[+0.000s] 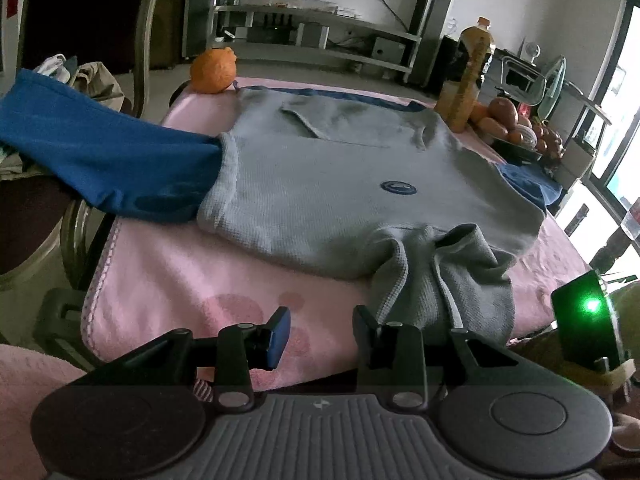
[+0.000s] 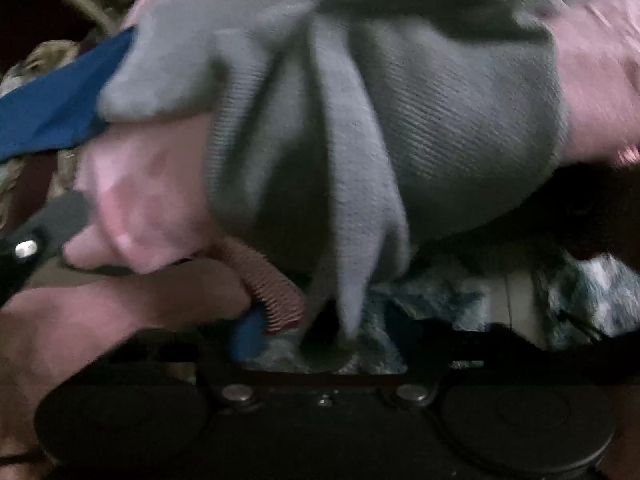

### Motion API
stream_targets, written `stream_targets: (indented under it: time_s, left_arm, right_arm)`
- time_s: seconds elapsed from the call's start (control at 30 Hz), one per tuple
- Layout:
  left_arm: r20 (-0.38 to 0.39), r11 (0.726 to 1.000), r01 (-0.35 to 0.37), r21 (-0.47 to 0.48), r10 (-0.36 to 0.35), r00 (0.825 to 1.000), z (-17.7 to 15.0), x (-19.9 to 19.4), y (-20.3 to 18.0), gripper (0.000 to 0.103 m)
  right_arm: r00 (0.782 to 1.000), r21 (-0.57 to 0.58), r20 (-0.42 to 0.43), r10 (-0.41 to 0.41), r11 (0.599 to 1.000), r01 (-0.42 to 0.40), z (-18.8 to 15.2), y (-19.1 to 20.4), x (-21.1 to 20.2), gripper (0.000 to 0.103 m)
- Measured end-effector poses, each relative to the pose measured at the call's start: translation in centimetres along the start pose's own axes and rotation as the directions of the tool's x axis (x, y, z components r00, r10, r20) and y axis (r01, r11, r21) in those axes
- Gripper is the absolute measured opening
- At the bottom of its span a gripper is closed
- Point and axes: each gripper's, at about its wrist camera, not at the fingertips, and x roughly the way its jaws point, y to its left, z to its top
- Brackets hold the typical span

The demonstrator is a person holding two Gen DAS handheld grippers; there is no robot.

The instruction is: Fold clothes

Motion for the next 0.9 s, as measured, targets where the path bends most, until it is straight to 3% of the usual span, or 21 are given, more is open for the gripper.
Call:
stream_targets:
  time_s: [0.03, 0.1, 0.23, 0.3, 0.37, 0.43, 0.53, 0.6, 0.77, 0.9]
  left_arm:
    - [0.000, 1.000, 0.000, 0.000, 0.000, 1.000, 0.0, 0.0, 0.0, 0.036]
    - [0.001, 1.000, 0.001, -0.001, -0.001, 1.000, 0.0, 0.0, 0.0, 0.036]
    - [0.011, 1.000, -0.002, -0.017, 0.002, 1.000, 0.1, -0.2, 0.1, 0.036]
    - [0.021, 0.999, -0.009, -0.049, 0.010, 1.000, 0.3, -0.3, 0.6, 0.036]
    - [0.043, 0.995, -0.022, -0.100, 0.026, 0.999, 0.6, -0.6, 1.4, 0.036]
    - [0.065, 0.986, -0.025, -0.164, 0.036, 0.997, 1.0, -1.0, 2.6, 0.036]
    - [0.065, 0.967, -0.010, -0.254, 0.027, 0.998, 1.4, -1.0, 4.0, 0.036]
    - [0.050, 0.958, -0.002, -0.286, 0.017, 0.999, 1.6, -0.7, 4.4, 0.035]
    - [0.020, 0.975, 0.007, -0.220, -0.003, 1.000, 1.8, 0.2, 3.0, 0.035]
    - [0.001, 0.987, 0.081, -0.139, -0.082, 0.997, 2.1, 1.1, 1.3, 0.035]
  right_arm:
    - [1.000, 0.009, 0.000, -0.015, 1.000, 0.015, -0.1, -0.1, 0.2, 0.023]
    - [1.000, -0.020, -0.008, -0.024, 1.000, 0.023, -0.4, -0.2, 0.1, 0.010]
    - [0.999, -0.147, -0.017, 0.030, 0.989, -0.032, -1.1, 0.2, -2.5, 0.009]
    - [0.992, -0.147, -0.029, 0.123, 0.981, -0.126, -0.8, -0.1, -4.8, 0.009]
    - [0.966, -0.130, -0.019, 0.258, 0.957, -0.258, -0.4, -0.8, -7.9, 0.009]
    - [0.921, -0.112, 0.021, 0.389, 0.916, -0.384, 0.1, -1.5, -11.2, 0.009]
    - [0.843, -0.095, 0.137, 0.520, 0.854, -0.512, 1.5, -2.9, -16.2, 0.009]
    - [0.803, -0.098, 0.205, 0.559, 0.829, -0.551, 2.5, -3.6, -18.6, 0.009]
    - [0.767, -0.120, 0.312, 0.561, 0.824, -0.554, 5.3, -4.6, -21.6, 0.010]
    - [0.744, -0.093, 0.333, 0.580, 0.805, -0.586, 7.8, -4.3, -21.0, 0.010]
